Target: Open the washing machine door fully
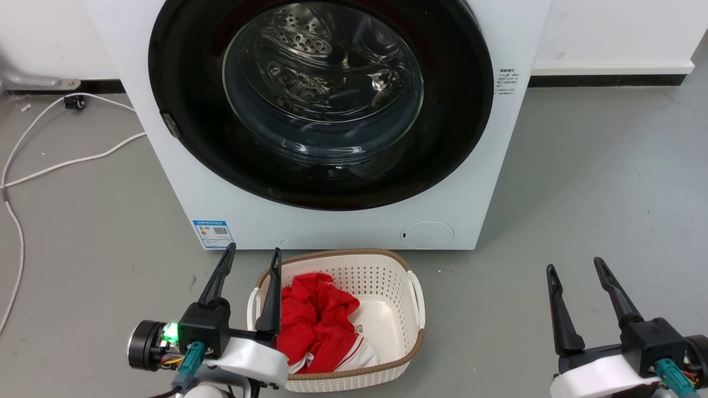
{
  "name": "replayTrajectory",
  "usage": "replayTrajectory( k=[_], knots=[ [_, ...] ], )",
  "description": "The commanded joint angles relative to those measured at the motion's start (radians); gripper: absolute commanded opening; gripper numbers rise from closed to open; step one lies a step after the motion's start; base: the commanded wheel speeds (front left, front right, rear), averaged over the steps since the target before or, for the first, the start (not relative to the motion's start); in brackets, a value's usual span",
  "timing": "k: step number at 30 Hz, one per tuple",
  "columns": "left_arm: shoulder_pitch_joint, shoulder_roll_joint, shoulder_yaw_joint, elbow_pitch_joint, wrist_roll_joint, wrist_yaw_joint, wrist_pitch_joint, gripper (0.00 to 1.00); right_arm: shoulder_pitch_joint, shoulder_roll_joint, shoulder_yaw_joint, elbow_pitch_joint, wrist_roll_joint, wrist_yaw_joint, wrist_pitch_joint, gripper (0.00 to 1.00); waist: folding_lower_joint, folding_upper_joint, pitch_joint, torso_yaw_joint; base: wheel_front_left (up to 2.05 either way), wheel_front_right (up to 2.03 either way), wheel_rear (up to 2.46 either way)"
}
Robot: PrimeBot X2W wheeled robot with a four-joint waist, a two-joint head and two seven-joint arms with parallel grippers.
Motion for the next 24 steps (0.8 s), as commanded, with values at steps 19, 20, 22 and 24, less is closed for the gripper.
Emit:
replayTrajectory(
  k=[19,20,22,24],
  knots=[
    [0.006,-0.003,0.012,0.014,-0.01,-0.003,-0.007,1.0,0.004,0.002,0.001,0.008,0.017,0.0,-0.001,1.0,-0.0001,0.0,0.005,0.0,0.0,0.0,0.0],
    [0.006,-0.004,0.012,0.014,-0.01,-0.003,-0.007,1.0,0.004,0.002,0.002,0.008,0.023,0.0,0.0,1.0,-0.0001,0.0,0.005,0.0,0.0,0.0,0.0],
    [0.006,-0.004,0.012,0.014,-0.012,-0.002,-0.007,1.0,0.004,0.002,0.003,0.01,0.028,0.0,0.001,0.73,-0.0001,0.0,0.005,0.001,0.0,0.0,0.0],
    [0.007,-0.004,0.013,0.014,-0.014,-0.001,-0.007,1.0,0.005,0.002,0.006,0.014,0.045,0.0,0.007,0.0,-0.0001,0.0,0.006,0.001,0.0,0.0,0.0]
  ],
)
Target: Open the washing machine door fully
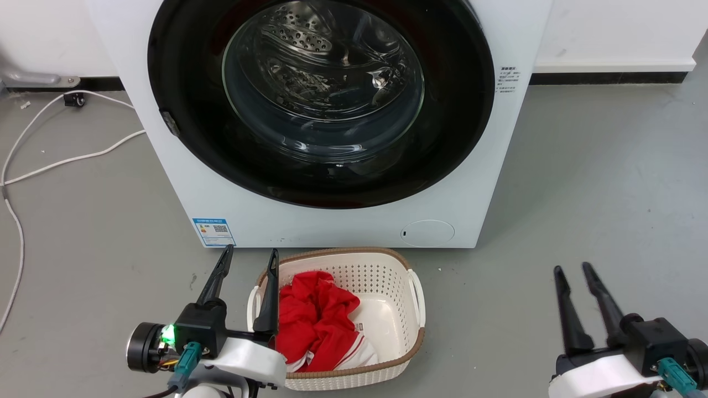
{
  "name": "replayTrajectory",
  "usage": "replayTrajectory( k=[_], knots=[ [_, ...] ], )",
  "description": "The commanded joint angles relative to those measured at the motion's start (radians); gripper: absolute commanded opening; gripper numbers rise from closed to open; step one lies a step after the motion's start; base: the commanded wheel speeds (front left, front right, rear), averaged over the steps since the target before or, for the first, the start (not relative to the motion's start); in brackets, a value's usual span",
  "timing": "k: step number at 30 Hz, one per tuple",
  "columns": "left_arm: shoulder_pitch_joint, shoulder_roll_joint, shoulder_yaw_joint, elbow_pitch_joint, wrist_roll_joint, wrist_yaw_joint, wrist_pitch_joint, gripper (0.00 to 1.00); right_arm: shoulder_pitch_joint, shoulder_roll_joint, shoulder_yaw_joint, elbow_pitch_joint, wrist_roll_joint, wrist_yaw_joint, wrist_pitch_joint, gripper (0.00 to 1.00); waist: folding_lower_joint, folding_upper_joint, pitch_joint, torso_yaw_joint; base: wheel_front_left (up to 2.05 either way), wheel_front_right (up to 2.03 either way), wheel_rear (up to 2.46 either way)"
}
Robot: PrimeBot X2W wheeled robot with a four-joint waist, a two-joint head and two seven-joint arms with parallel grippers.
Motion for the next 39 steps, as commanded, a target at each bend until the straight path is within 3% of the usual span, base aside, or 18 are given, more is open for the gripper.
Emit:
replayTrajectory(
  k=[1,6,16,25,31,39],
  knots=[
    [0.007,-0.001,0.003,0.002,-0.003,0.004,-0.003,1.0,0.006,0.002,0.003,0.002,0.002,-0.001,0.001,0.0,0.0,0.0,0.0,0.0,0.0,0.0,0.0],
    [0.009,-0.002,0.004,0.001,-0.006,0.005,-0.003,1.0,0.008,0.002,-0.002,0.015,0.107,0.0,-0.001,0.0,0.0,0.0,0.001,-0.001,0.0,0.0,0.0],
    [0.008,-0.002,0.004,0.006,-0.015,0.002,-0.003,1.0,-0.024,0.002,-0.001,0.121,0.606,-0.001,-0.025,0.0,0.0,0.0,0.006,-0.004,0.0,0.0,0.0],
    [-0.009,-0.002,0.004,-0.002,-0.048,0.013,-0.003,1.0,-0.113,0.002,-0.002,0.168,1.339,-0.001,-0.039,0.0,0.0,0.0,0.032,-0.012,0.0,0.0,0.0],
    [-0.029,-0.002,0.011,-0.021,-0.058,0.029,-0.003,1.0,-0.251,-0.003,-0.085,0.2,1.556,0.0,0.004,0.0,0.0,0.0,0.073,-0.028,0.0,0.0,0.0],
    [-0.073,-0.002,0.01,-0.043,-0.062,0.036,-0.003,1.0,-0.484,-0.095,-0.148,0.313,1.701,0.0,0.133,0.0,0.0,0.0,0.15,-0.024,0.0,0.0,0.0]
  ],
)
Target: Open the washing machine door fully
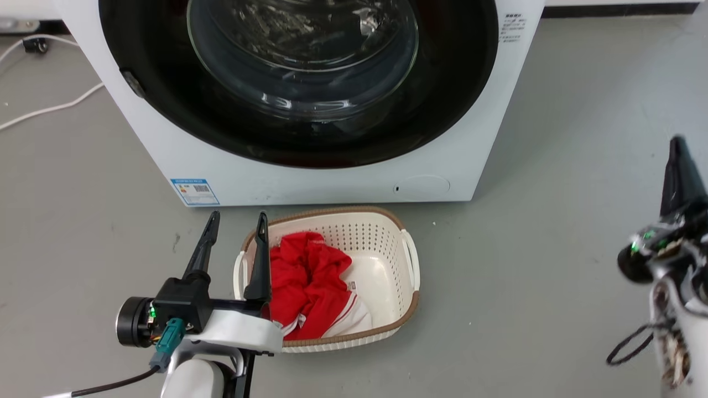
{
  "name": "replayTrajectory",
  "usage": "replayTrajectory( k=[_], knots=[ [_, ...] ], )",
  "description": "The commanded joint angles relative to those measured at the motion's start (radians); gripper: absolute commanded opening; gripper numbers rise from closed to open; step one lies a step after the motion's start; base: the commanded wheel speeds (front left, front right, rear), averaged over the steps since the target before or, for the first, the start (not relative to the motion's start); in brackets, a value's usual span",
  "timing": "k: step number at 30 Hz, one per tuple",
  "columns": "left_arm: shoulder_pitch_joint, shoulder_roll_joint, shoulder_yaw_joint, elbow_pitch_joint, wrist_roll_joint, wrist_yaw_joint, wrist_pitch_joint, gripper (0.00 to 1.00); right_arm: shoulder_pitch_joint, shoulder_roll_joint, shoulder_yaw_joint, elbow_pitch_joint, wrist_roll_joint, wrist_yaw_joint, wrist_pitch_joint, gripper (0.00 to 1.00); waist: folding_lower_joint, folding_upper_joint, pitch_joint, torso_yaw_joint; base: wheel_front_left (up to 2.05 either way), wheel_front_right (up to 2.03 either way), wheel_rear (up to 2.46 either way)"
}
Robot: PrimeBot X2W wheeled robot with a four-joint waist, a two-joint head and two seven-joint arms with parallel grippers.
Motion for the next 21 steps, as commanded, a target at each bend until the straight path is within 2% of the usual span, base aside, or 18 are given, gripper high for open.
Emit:
replayTrajectory(
  k=[1,9,15,21],
  knots=[
    [-0.017,0.0,0.004,-0.005,0.0,0.004,-0.003,1.0,-0.046,-0.018,0.004,0.02,0.015,0.0,0.028,0.0,-0.0001,0.0,0.026,0.004,0.0,0.0,0.0],
    [-0.052,0.0,0.009,-0.034,0.006,0.0,-0.003,1.0,-0.292,-0.155,0.052,0.187,0.042,0.0,0.146,0.0,-0.0001,0.0,0.107,0.02,0.0,0.0,0.0],
    [-0.09,0.0,0.005,-0.062,0.01,-0.004,-0.003,1.0,-0.485,-0.241,0.126,0.333,0.044,0.0,0.25,0.0,-0.0001,0.0,0.173,0.035,0.0,0.0,0.0],
    [-0.117,0.0,-0.006,-0.083,0.014,0.0,-0.003,1.0,-0.632,-0.274,0.212,0.446,0.013,0.0,0.319,0.0,-0.0001,0.0,0.22,0.047,0.0,0.0,0.0]
  ],
)
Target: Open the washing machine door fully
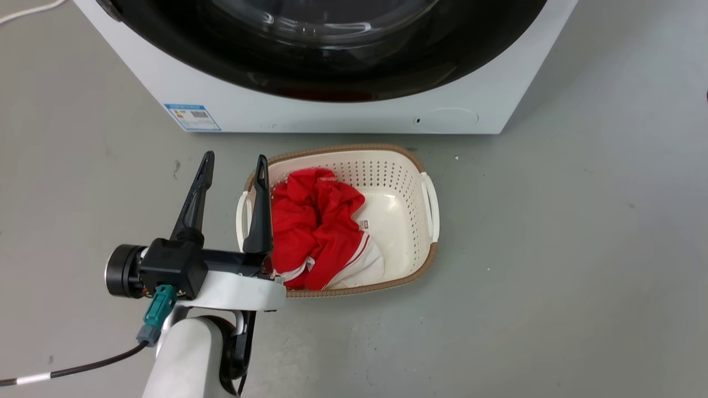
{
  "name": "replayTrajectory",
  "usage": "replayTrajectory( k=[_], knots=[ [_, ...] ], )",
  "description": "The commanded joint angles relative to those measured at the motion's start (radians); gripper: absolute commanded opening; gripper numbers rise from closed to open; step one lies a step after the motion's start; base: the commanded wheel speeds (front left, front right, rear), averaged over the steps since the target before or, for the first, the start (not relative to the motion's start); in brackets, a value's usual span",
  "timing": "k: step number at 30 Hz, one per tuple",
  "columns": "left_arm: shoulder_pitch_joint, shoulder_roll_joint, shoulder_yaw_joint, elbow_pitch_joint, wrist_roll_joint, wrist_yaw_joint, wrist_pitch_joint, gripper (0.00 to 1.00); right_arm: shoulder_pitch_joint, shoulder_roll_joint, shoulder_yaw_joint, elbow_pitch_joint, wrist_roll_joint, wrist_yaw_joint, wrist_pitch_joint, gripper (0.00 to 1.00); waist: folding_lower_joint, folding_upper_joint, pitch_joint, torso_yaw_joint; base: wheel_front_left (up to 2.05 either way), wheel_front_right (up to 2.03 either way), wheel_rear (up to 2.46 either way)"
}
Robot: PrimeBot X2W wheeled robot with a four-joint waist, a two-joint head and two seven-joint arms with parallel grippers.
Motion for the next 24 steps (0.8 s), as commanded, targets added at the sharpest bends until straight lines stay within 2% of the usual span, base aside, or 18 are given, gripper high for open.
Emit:
replayTrajectory(
  k=[1,12,24],
  knots=[
    [-0.013,0.0,0.0,-0.005,0.005,0.002,-0.003,1.0,-0.02,-0.004,0.006,0.007,-0.004,0.0,0.006,0.0,-0.0001,0.0,0.018,0.007,0.0,0.0,0.0],
    [-0.059,0.0,-0.023,-0.04,0.014,-0.007,-0.003,1.0,-0.264,0.018,0.138,0.163,-0.081,0.0,0.1,0.0,-0.0001,0.0,0.111,0.039,0.0,0.0,0.0],
    [-0.092,0.0,-0.047,-0.051,0.0,0.002,-0.003,1.0,-0.35,0.03,0.176,0.175,-0.095,0.0,0.173,0.0,-0.0001,0.0,0.181,0.066,0.0,0.0,0.0]
  ],
)
